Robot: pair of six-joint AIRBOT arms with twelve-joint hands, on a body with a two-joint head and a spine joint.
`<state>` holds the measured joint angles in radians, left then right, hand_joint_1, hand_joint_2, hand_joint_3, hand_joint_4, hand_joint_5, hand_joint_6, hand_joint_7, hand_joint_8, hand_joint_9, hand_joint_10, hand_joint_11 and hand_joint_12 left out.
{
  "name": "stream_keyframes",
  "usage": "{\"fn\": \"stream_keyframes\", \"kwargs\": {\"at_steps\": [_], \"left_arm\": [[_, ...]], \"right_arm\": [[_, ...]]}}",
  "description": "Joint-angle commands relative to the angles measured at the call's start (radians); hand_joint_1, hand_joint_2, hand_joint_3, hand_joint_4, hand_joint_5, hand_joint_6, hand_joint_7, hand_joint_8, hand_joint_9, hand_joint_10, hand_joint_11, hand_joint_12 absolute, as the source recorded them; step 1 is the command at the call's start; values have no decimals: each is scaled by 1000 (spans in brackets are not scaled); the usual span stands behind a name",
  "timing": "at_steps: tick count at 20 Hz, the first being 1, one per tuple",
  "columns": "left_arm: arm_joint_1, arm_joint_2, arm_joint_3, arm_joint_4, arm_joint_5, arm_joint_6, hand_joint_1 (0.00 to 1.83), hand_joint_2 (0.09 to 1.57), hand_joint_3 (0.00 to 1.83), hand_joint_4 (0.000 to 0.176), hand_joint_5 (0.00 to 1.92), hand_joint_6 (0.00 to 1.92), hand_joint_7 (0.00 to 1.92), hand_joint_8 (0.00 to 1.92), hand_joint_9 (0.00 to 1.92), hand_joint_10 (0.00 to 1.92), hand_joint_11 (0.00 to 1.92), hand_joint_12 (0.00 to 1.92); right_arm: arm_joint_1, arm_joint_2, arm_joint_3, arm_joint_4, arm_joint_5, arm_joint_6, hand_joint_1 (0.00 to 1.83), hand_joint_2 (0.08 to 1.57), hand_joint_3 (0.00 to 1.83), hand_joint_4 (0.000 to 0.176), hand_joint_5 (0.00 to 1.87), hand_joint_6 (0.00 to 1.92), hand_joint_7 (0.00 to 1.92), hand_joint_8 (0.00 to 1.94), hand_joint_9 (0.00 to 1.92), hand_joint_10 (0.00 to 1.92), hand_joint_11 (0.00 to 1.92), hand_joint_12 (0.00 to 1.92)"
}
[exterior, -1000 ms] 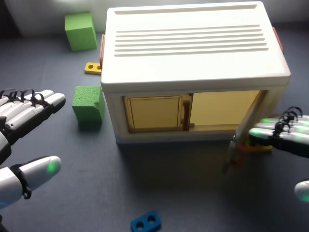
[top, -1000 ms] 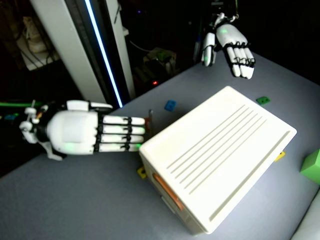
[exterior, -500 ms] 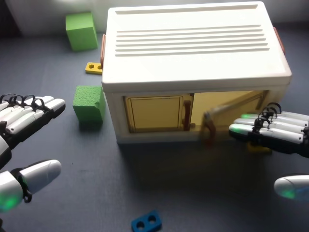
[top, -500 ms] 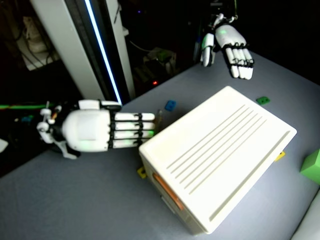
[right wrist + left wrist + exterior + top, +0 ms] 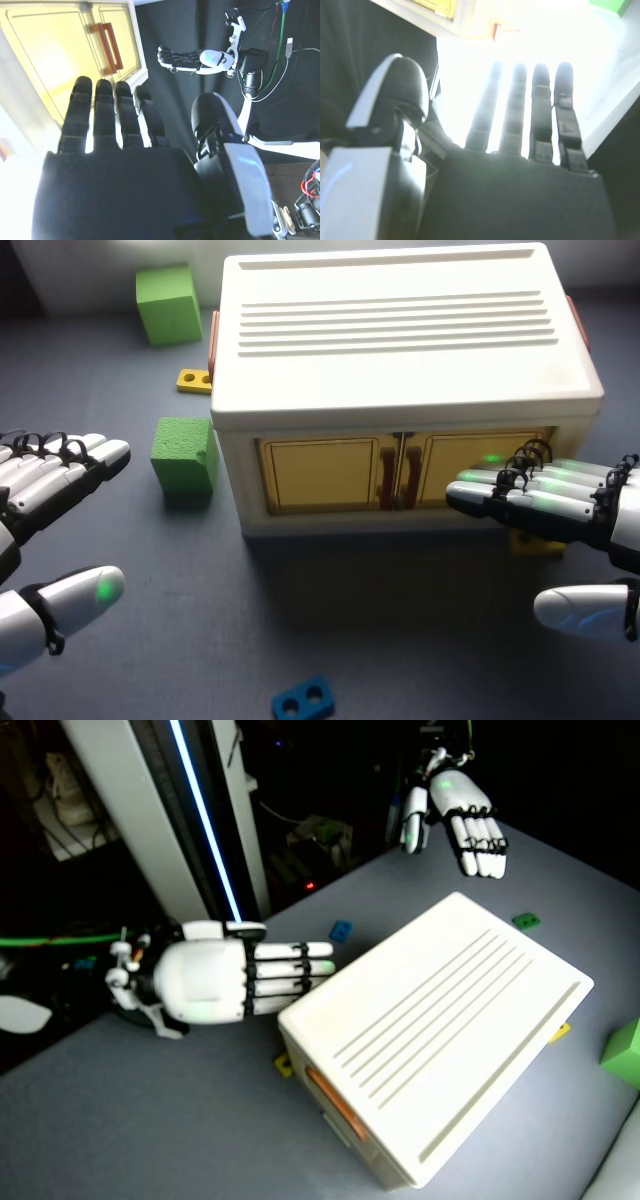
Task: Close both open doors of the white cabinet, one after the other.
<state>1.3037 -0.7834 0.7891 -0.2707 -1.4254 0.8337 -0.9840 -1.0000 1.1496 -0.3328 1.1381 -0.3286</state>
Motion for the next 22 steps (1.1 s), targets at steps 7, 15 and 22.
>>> {"fn": "stream_keyframes", "kwargs": {"at_steps": [7,15,22], "left_arm": [[5,-3,-2,2,-130,-5,0,1388,1,0,91,2,86,4,122,4,0,601],[9,-4,1,-3,-134,-5,0,1385,0,0,76,2,77,3,112,4,0,610],[-13,-27,26,-43,-187,-6,0,1392,1,0,84,8,62,5,91,11,0,519]], "right_arm": [[-24,82,-59,-26,129,85,0,1533,0,0,13,1,0,0,0,0,19,5],[-225,169,-96,144,209,84,0,1520,0,20,2,1,0,0,0,0,23,10],[-397,211,-104,499,487,-49,2,1503,2,0,74,5,69,1,76,8,137,53]]}}
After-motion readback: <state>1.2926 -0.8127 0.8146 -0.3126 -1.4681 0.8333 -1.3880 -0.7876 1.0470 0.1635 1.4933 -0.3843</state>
